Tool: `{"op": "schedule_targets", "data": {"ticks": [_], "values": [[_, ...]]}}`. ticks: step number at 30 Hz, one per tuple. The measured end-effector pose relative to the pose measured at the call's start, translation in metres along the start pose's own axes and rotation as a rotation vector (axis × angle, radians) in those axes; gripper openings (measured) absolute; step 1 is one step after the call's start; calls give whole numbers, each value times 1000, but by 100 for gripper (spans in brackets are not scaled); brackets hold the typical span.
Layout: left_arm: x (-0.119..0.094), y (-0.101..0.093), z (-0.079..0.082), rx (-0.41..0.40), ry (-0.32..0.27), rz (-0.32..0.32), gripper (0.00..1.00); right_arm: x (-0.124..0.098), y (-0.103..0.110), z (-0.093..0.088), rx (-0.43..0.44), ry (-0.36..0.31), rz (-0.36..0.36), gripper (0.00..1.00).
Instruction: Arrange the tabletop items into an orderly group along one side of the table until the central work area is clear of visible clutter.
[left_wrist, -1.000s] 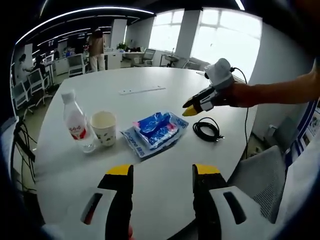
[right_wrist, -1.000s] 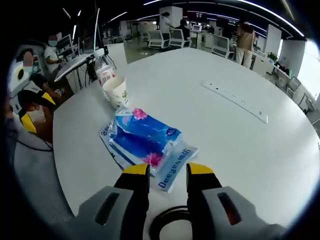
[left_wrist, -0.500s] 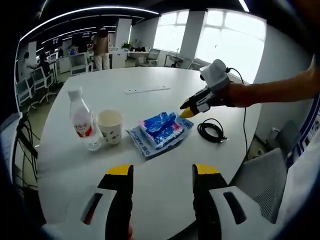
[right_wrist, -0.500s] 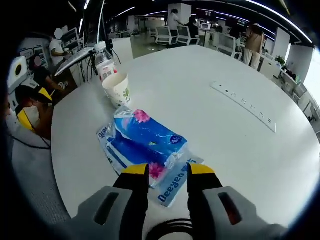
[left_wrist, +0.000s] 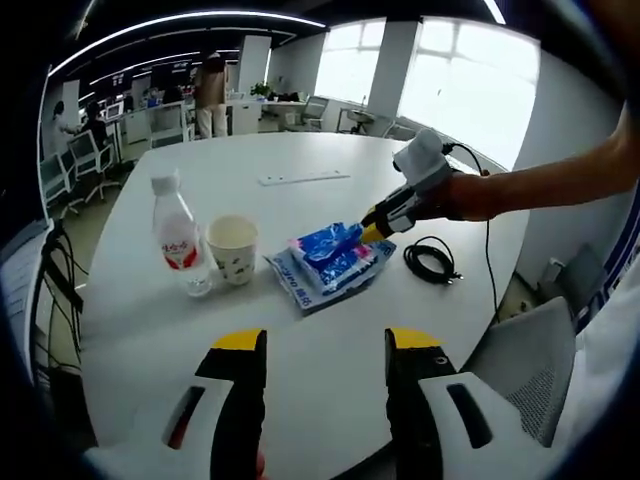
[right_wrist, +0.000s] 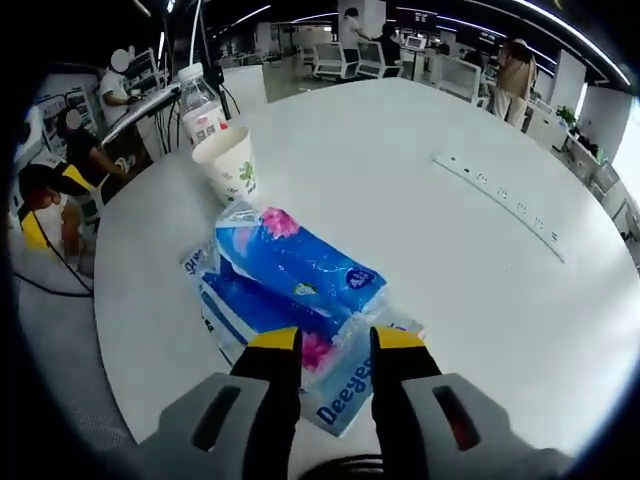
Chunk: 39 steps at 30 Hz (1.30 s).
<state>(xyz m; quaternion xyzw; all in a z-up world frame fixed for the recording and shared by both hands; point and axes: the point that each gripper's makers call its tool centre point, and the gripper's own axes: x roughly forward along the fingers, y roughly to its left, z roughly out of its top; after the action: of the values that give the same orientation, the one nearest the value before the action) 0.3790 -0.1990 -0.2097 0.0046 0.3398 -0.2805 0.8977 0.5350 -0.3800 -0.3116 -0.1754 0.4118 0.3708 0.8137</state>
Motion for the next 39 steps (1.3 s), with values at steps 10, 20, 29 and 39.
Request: {"op": "schedule_targets", "data": {"ticks": [10, 20, 29, 39], "values": [[-1, 3, -2, -9, 6, 12, 47, 7, -13, -7, 50, 7, -31, 6], [0, 0, 1, -4, 2, 6, 47, 2, -19, -3, 101, -19, -37, 0], [2, -4, 3, 4, -3, -2, 47, -7, -20, 1, 117, -51, -41, 0], [1, -10, 4, 17, -10, -13, 47, -26, -16, 4, 132, -81, -62, 0]]}}
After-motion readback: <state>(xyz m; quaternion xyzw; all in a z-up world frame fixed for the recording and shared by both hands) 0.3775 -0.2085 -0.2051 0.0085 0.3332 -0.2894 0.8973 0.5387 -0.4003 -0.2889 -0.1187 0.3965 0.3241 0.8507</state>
